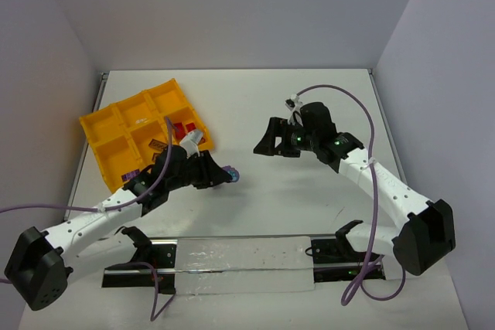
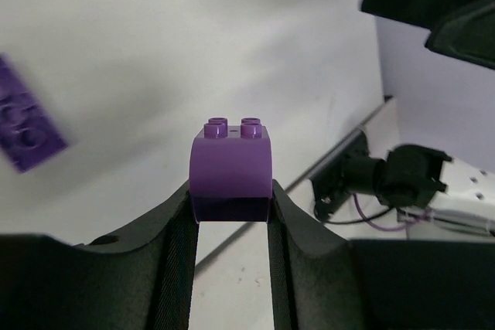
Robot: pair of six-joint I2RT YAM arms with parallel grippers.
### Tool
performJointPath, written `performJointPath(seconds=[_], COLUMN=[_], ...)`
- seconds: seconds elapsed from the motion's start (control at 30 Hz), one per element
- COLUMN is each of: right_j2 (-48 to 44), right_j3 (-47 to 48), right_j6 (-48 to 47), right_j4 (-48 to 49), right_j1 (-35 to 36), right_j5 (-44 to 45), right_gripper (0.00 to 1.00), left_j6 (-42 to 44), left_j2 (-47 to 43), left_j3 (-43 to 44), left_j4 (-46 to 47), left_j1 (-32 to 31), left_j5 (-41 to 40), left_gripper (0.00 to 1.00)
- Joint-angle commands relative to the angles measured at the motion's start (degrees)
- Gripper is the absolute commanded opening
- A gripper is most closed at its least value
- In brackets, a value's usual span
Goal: Sort the legos into containers by color
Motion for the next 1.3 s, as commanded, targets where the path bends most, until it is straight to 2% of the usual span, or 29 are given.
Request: performJointPath(seconds=[0.0, 0.17, 0.27, 0.4, 0.47, 0.57, 0.7, 1.0, 1.1, 1.27], right_j2=[-3.37, -4.42, -4.63, -4.1, -3.96, -4.04, -4.06, -1.24, 2.15, 7.29], right_j3=[-0.56, -0.33, -0.63, -1.04, -1.04, -0.95, -0.69, 0.53, 3.28, 6.76], right_j6=[-1.45, -2.77, -3.0, -3.49, -3.62, -4.14, -5.25, -5.29, -6.01, -7.68], right_j4=[-2.88, -5.39, -5.6, -5.94, -6.59, -7.74, -11.3, -17.05, -18.44, -19.06], right_j1=[-2.83, -3.28, -3.37, -3.37, -3.37, -3.37, -3.7, -5.75, -6.76, -7.94], right_j5=[4.93, 7.97, 8.14, 7.17, 7.0, 7.08, 9.22, 12.24, 12.53, 12.33], right_gripper=[0.88, 0.88, 0.88, 0.88, 0.88, 0.88, 0.88, 0.89, 0.89, 0.89], left_j6=[0.74, -5.47, -9.45, -13.72, -12.57, -9.2, -1.78, 4.91, 7.61, 10.76], left_j2=[-4.42, -12.43, -14.69, -12.51, -9.97, -7.49, -4.63, -1.72, 1.83, 8.49], left_j3=[6.03, 12.54, 15.39, 19.26, 20.73, 22.68, 24.55, 24.06, 24.9, 24.44], left_j4=[-13.01, -35.2, -43.97, -52.58, -52.92, -50.64, -46.46, -42.29, -40.36, -33.56], left_j1=[4.05, 12.27, 15.21, 19.42, 21.43, 24.51, 33.41, 44.89, 48.42, 50.59], left_j5=[-10.18, -30.03, -38.42, -48.47, -50.43, -49.83, -43.7, -34.17, -31.01, -29.5], left_gripper=[0.0, 0.0, 0.0, 0.0, 0.0, 0.0, 0.0, 0.0, 0.0, 0.0])
